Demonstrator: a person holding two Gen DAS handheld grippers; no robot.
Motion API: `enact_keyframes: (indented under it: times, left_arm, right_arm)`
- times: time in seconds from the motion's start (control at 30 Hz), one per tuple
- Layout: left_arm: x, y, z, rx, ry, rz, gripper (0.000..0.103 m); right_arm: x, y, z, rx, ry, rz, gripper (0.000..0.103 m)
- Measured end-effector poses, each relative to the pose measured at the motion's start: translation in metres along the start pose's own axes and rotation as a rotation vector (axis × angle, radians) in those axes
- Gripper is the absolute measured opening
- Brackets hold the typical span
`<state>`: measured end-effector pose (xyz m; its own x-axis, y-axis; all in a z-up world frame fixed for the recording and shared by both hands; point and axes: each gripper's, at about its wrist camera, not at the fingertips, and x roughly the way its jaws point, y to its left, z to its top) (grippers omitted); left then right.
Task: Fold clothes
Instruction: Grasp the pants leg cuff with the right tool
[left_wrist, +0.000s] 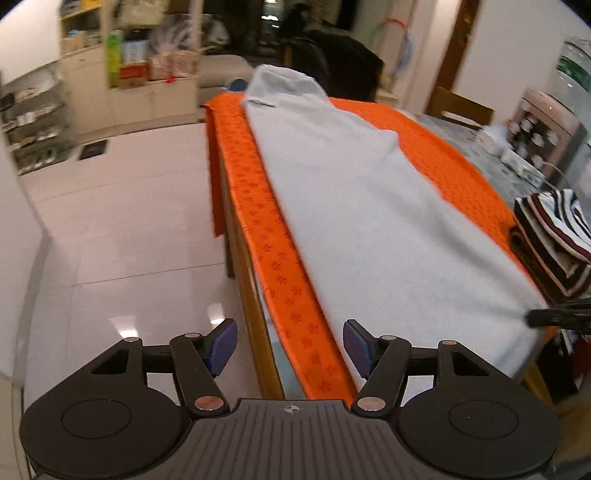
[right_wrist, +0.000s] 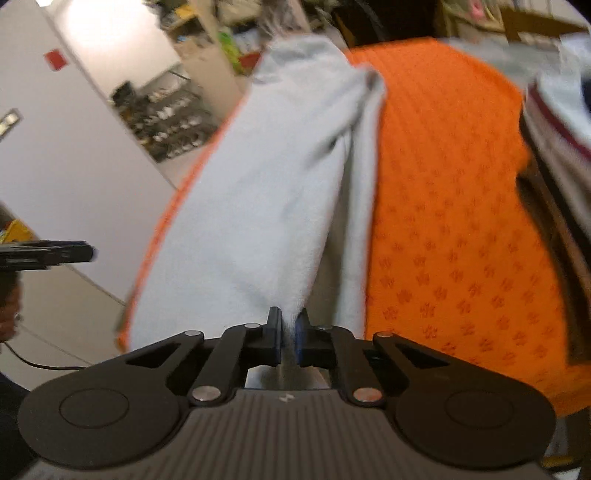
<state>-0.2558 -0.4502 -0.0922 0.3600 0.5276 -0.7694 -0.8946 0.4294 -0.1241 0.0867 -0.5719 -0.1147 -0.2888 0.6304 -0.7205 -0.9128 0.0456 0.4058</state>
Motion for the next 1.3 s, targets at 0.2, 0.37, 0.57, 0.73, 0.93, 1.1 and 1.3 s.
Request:
enact_keyframes:
  times: [0.2, 0.37, 0.57, 0.73, 0.93, 1.1, 1.3]
  left_arm:
    - [-0.021, -0.011, -0.032, -0.067, -0.011, 0.07, 0.066]
    - [-0.033, -0.017, -0.056, -0.071, 0.005, 0.085, 0.066]
    - [-0.035, -0.02, -0.088, -0.069, 0.04, 0.085, 0.068]
    - [-0.033, -0.024, -0.103, -0.076, 0.063, 0.08, 0.069]
    - [-0.035, -0.033, -0.106, -0.027, 0.074, 0.058, 0.069]
    - [-0.04, -0.042, -0.107, 0.008, 0.073, 0.032, 0.07]
    - [-0.041, -0.049, -0.109, 0.02, 0.079, 0.008, 0.075]
  right_arm:
    - [-0.007, -0.007, -0.017, -0.01, 0.005, 0.039, 0.008]
    - [0.003, -0.019, -0.032, -0.045, 0.039, 0.032, 0.011]
    - [-0.003, -0.022, -0.068, -0.185, 0.164, -0.004, 0.014]
    - [-0.003, -0.033, -0.102, -0.251, 0.176, -0.02, 0.032]
    - [0.013, -0.044, -0.111, -0.33, 0.143, 0.003, 0.069]
    - [0.037, -0.047, -0.104, -0.352, 0.124, 0.059, 0.075]
    - [0.074, -0.054, -0.108, -0.352, 0.18, 0.112, 0.075]
